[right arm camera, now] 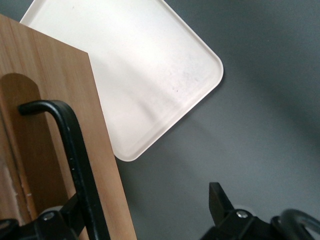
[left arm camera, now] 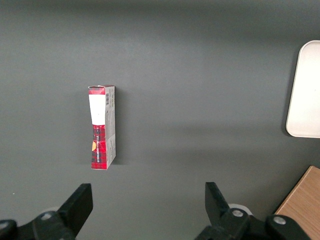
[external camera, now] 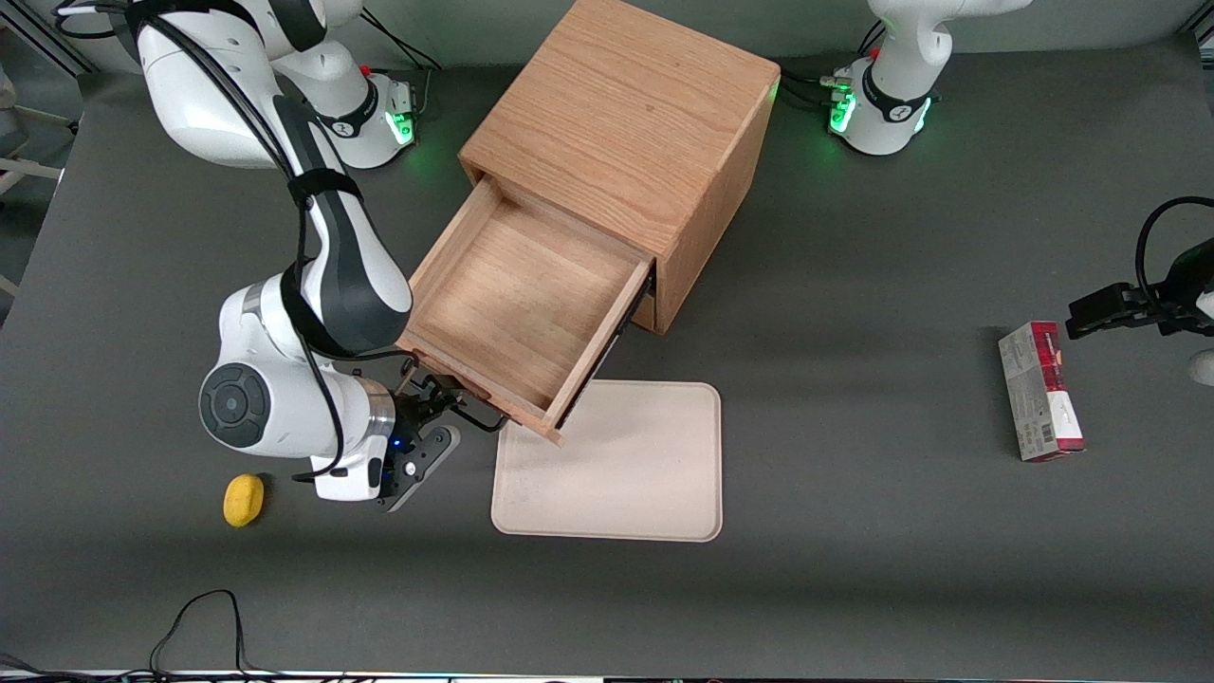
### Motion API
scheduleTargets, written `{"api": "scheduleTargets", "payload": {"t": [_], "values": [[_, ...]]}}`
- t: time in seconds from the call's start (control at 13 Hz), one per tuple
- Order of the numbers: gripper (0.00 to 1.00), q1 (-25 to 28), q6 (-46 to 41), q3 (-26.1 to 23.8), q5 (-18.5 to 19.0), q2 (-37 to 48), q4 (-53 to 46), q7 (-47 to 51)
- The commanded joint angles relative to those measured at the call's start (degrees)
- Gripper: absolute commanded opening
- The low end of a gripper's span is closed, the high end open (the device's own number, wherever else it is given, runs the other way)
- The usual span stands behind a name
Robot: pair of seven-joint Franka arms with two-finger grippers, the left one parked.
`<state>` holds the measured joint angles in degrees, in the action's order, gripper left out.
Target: Open upper drawer
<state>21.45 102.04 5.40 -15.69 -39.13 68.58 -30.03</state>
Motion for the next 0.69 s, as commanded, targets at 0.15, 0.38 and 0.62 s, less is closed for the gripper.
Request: {"api": "scheduleTargets", "payload": {"t": [0.15, 0.38, 0.62], "values": [[1.0, -1.1, 0.9, -0.1, -1.1, -0.6, -2.8, -1.1], [1.0, -1.1, -2.4, -0.1, -1.0, 0.2, -4.7, -0.8], [1.0, -1.1, -5.4, 0.1, -0.9, 0.2, -7.6, -0.7]]}}
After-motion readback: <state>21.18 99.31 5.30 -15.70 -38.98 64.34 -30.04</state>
